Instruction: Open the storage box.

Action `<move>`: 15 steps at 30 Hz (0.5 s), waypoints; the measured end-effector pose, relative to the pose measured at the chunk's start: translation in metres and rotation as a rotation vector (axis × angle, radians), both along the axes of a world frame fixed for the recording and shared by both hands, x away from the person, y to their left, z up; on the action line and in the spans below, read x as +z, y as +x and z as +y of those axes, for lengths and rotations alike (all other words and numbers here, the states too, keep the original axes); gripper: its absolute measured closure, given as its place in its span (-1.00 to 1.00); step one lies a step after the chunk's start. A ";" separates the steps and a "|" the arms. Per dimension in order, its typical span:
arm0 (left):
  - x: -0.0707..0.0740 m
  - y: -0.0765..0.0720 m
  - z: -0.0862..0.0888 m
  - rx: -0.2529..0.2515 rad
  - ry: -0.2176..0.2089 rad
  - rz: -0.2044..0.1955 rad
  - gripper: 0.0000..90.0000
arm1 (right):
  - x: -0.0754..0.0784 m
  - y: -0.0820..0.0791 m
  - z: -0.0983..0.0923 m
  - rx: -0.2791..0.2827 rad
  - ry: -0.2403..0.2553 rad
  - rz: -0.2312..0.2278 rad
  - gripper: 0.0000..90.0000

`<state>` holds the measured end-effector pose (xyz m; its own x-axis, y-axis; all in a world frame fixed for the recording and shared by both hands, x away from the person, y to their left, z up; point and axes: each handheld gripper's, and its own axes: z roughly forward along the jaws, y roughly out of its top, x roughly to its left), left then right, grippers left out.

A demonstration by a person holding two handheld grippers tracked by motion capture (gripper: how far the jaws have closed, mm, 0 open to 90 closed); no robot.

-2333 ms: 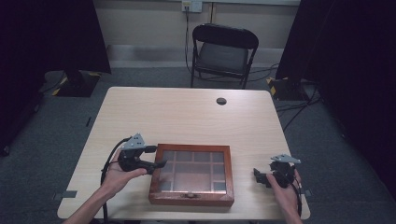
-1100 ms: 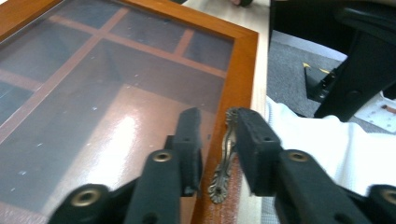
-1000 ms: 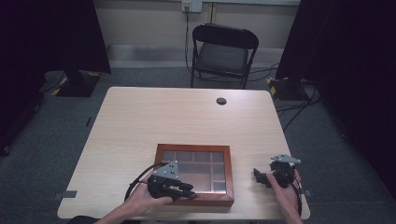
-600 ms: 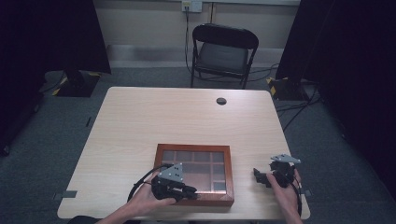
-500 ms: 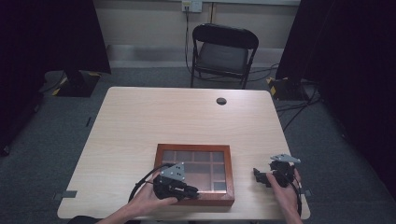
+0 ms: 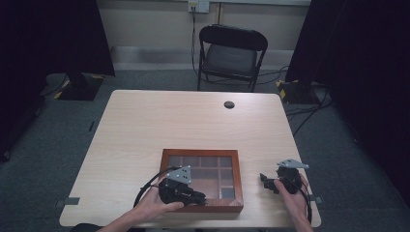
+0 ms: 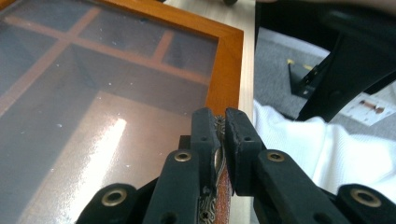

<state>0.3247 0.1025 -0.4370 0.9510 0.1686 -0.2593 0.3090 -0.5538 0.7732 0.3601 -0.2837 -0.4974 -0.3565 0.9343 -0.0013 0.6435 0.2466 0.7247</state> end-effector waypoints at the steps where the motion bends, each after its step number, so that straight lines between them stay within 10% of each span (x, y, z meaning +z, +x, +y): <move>1: 0.001 0.000 0.001 0.000 -0.003 0.002 0.84 | 0.001 0.000 0.002 0.014 0.007 0.008 -0.68; 15: 0.024 0.008 -0.003 0.013 -0.004 0.036 0.84 | 0.020 -0.011 0.032 0.225 0.125 -0.009 -0.65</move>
